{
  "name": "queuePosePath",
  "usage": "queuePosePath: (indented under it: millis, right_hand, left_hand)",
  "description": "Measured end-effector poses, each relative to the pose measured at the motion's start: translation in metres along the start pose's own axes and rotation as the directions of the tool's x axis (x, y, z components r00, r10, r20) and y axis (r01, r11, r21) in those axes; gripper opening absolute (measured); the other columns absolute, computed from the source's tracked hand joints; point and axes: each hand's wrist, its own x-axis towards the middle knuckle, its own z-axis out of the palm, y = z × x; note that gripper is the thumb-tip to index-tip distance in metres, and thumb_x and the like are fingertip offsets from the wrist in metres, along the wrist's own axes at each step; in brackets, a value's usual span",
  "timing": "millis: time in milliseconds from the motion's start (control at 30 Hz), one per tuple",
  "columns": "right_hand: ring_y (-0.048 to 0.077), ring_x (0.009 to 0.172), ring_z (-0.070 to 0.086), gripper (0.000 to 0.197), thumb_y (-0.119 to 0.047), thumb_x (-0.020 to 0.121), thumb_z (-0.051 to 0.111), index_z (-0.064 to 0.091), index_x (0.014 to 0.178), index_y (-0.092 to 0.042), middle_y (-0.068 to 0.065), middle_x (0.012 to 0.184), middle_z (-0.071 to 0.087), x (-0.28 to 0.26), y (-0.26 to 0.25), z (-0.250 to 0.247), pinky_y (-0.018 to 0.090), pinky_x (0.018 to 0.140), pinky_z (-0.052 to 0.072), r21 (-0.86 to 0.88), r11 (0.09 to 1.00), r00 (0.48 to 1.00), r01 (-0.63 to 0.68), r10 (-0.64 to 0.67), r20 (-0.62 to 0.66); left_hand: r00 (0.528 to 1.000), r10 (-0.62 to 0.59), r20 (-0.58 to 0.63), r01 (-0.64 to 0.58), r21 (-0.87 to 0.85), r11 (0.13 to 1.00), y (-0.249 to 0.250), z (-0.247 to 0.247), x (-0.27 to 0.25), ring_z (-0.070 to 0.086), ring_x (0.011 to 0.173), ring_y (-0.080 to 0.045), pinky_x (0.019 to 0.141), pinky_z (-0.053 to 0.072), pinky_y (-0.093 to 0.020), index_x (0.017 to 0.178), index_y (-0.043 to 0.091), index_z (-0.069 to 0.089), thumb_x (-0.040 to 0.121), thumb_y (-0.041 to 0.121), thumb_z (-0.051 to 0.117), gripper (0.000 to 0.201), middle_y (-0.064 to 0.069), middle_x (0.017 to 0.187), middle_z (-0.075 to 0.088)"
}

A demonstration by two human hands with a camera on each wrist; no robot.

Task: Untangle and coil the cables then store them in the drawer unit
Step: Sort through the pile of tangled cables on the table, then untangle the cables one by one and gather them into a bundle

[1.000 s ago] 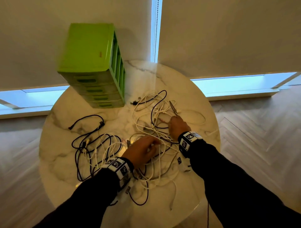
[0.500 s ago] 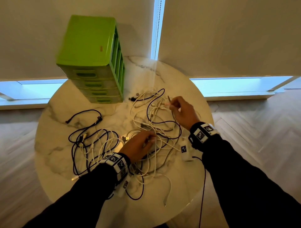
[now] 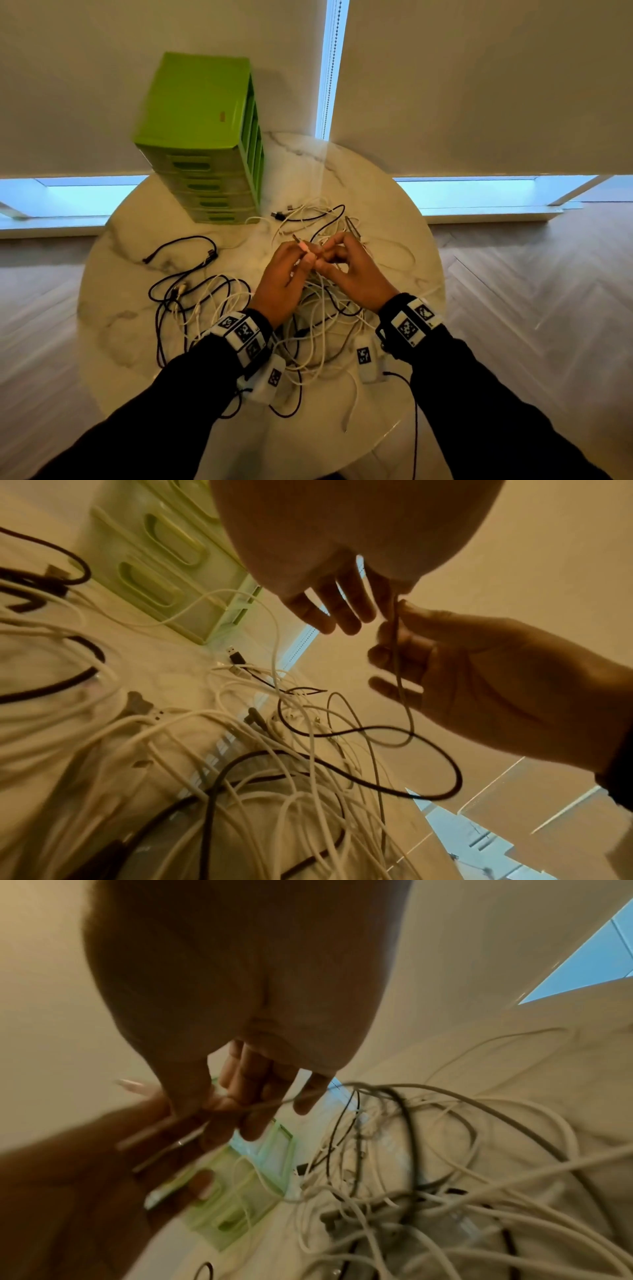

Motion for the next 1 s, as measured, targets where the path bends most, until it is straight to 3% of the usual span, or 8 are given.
queuePosePath:
  millis: [133, 267, 367, 467, 600, 700, 933, 1000]
  right_hand:
    - [0.007, 0.074, 0.061, 0.03, -0.038, 0.107, 0.039, 0.057, 0.089, -0.023, -0.007, 0.079, 0.063, -0.009, 0.029, 0.011, 0.033, 0.076, 0.049, -0.302, 0.953, 0.981, 0.017, 0.043, 0.19]
    - [0.001, 0.058, 0.051, 0.033, -0.033, 0.108, 0.04, 0.05, 0.078, -0.023, -0.009, 0.061, 0.053, -0.012, 0.038, 0.002, 0.021, 0.067, 0.035, -0.455, 0.883, 0.976, 0.115, -0.014, 0.219]
    - [-0.001, 0.061, 0.048, 0.035, -0.04, 0.105, 0.034, 0.041, 0.072, -0.034, -0.014, 0.062, 0.051, -0.01, 0.042, -0.017, 0.032, 0.08, 0.038, -0.632, 0.769, 0.96, 0.09, 0.103, 0.262]
    - [0.007, 0.071, 0.054, 0.037, -0.048, 0.105, 0.029, 0.042, 0.072, -0.037, -0.011, 0.066, 0.055, -0.016, 0.052, -0.04, 0.051, 0.098, 0.037, -0.734, 0.674, 0.953, -0.081, 0.268, 0.141]
    - [0.002, 0.056, 0.047, 0.039, -0.053, 0.103, 0.03, 0.041, 0.069, -0.036, -0.013, 0.058, 0.051, -0.009, 0.028, -0.036, 0.048, 0.092, 0.044, -0.7, 0.712, 0.997, -0.061, 0.073, -0.013]
    - [0.009, 0.061, 0.051, 0.035, -0.049, 0.104, 0.031, 0.043, 0.074, -0.035, -0.01, 0.063, 0.051, 0.001, -0.008, -0.009, 0.048, 0.086, 0.043, -0.64, 0.766, 0.997, 0.063, -0.077, 0.006]
    - [0.013, 0.081, 0.06, 0.042, -0.047, 0.106, 0.022, 0.058, 0.1, -0.026, -0.007, 0.085, 0.067, -0.016, -0.043, 0.04, 0.041, 0.097, 0.03, -0.652, 0.731, 0.968, 0.201, -0.048, 0.246]
    - [0.016, 0.075, 0.06, 0.047, -0.049, 0.106, 0.021, 0.057, 0.091, -0.022, -0.005, 0.079, 0.064, -0.021, -0.038, 0.044, 0.039, 0.09, 0.036, -0.593, 0.783, 0.972, 0.186, -0.06, 0.226]
  left_hand:
    - [0.987, -0.105, -0.123, 0.085, -0.157, 0.984, 0.012, -0.019, 0.006, 0.064, 0.106, -0.014, 0.098, 0.052, -0.039, 0.106, 0.012, 0.06, 0.108, 0.024, 0.036, 0.027, -0.001, 0.107, 0.066]
    - [0.957, -0.228, -0.179, 0.128, -0.444, 0.887, 0.035, -0.045, 0.02, 0.067, 0.078, -0.022, 0.082, 0.06, -0.05, 0.103, 0.008, 0.048, 0.111, 0.025, 0.028, 0.027, -0.003, 0.083, 0.055]
    - [0.905, -0.269, -0.33, 0.035, -0.572, 0.82, 0.05, -0.071, 0.033, 0.047, 0.06, -0.011, 0.064, 0.06, -0.039, 0.094, 0.016, 0.044, 0.111, 0.028, 0.027, 0.027, 0.002, 0.074, 0.04]
    - [0.872, -0.228, -0.433, -0.033, -0.517, 0.855, 0.062, -0.091, 0.041, 0.031, 0.056, -0.008, 0.051, 0.034, -0.023, 0.091, 0.021, 0.043, 0.111, 0.03, 0.027, 0.026, 0.006, 0.069, 0.032]
    - [0.953, -0.234, -0.192, 0.203, -0.17, 0.964, 0.06, -0.084, 0.02, 0.036, 0.055, -0.007, 0.055, 0.034, -0.026, 0.077, 0.028, 0.048, 0.103, 0.048, 0.046, 0.033, 0.008, 0.064, 0.038]
    - [0.932, -0.361, 0.04, 0.361, -0.017, 0.932, 0.044, -0.065, -0.002, 0.049, 0.055, -0.006, 0.064, 0.038, -0.028, 0.068, 0.021, 0.057, 0.1, 0.06, 0.036, 0.054, 0.008, 0.058, 0.055]
    - [0.876, -0.46, 0.146, 0.482, -0.313, 0.819, 0.04, -0.053, -0.014, 0.071, 0.093, -0.005, 0.068, 0.048, -0.011, 0.114, 0.013, 0.071, 0.107, 0.049, 0.021, 0.061, 0.0, 0.103, 0.077]
    - [0.89, -0.426, 0.163, 0.448, -0.484, 0.751, 0.045, -0.052, -0.01, 0.073, 0.097, -0.019, 0.079, 0.054, -0.022, 0.111, 0.008, 0.066, 0.108, 0.044, 0.024, 0.056, -0.005, 0.098, 0.077]
